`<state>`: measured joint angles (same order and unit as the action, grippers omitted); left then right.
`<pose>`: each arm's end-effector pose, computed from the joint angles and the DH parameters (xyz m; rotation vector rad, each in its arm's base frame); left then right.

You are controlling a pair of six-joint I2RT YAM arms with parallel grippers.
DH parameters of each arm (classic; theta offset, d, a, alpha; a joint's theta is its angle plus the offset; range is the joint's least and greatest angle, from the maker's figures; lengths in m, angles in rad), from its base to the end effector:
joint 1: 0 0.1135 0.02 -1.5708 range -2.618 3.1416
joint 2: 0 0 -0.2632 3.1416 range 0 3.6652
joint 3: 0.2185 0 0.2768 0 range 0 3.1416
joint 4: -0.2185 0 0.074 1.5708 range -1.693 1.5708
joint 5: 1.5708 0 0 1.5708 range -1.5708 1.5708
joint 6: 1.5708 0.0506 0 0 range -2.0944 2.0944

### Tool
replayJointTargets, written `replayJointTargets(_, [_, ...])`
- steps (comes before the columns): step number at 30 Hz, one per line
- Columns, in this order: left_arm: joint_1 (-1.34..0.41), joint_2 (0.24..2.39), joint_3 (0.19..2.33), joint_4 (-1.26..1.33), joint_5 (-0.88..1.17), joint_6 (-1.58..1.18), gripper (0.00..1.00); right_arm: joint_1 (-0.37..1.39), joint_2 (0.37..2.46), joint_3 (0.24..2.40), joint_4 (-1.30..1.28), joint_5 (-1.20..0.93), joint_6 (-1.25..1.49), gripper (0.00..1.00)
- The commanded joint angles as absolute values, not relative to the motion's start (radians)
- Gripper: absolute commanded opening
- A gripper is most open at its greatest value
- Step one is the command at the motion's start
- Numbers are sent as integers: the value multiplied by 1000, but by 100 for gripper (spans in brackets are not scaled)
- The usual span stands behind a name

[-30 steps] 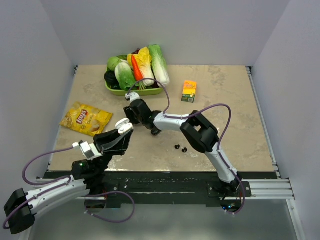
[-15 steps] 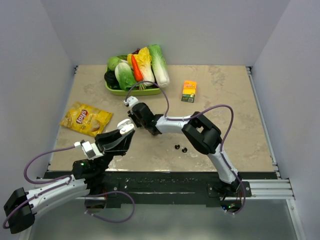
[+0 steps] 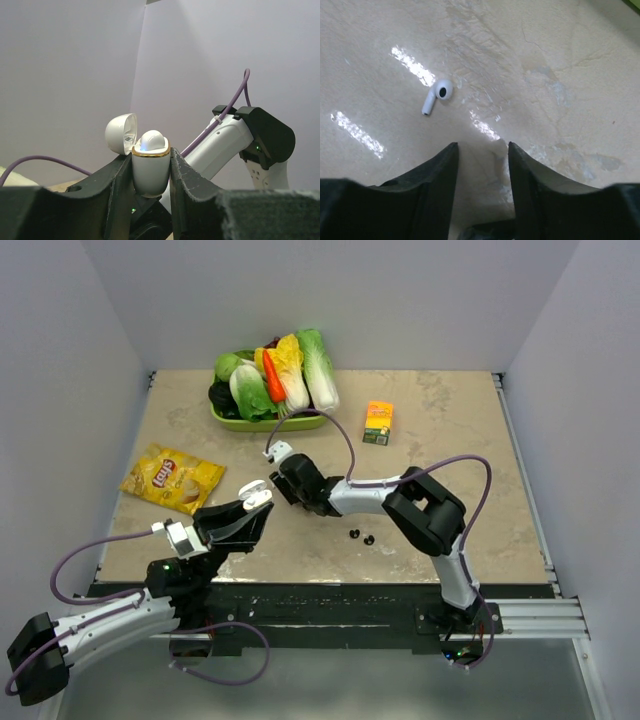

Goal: Insert the wireless bluetooth earbuds into the charging case
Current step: Pick up the earbud from the center of the board.

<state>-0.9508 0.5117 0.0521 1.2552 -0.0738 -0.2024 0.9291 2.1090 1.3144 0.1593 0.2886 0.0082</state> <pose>0.0881 -0.1170 0.2652 0.2294 0.7858 -1.0634 0.3022 0.3804 0.1160 -0.8246 2.0223 0.2146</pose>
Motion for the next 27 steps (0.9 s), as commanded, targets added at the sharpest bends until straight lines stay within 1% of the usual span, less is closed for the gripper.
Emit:
replayJointTargets(1, [-957, 512, 8, 1319, -60, -224, 0, 925, 2043, 1230, 130, 319, 99, 52])
replayJointTargets(4, [-957, 522, 5, 1341, -58, -229, 0, 927, 2010, 1239, 153, 308, 187, 54])
replayJointTargets(7, [-957, 517, 5, 1336, -58, -230, 0, 927, 2032, 1313, 146, 281, 251, 58])
replayJointTargets(15, [-957, 503, 2, 1321, -74, -225, 0, 927, 2100, 1480, 95, 229, 347, 59])
replayJointTargets(20, [-957, 508, 3, 1324, -72, -224, 0, 927, 2206, 1636, -27, 255, 356, 58])
replayJointTargets(27, [-959, 500, 3, 1310, -75, -222, 0, 927, 2279, 1715, -100, 293, 353, 55])
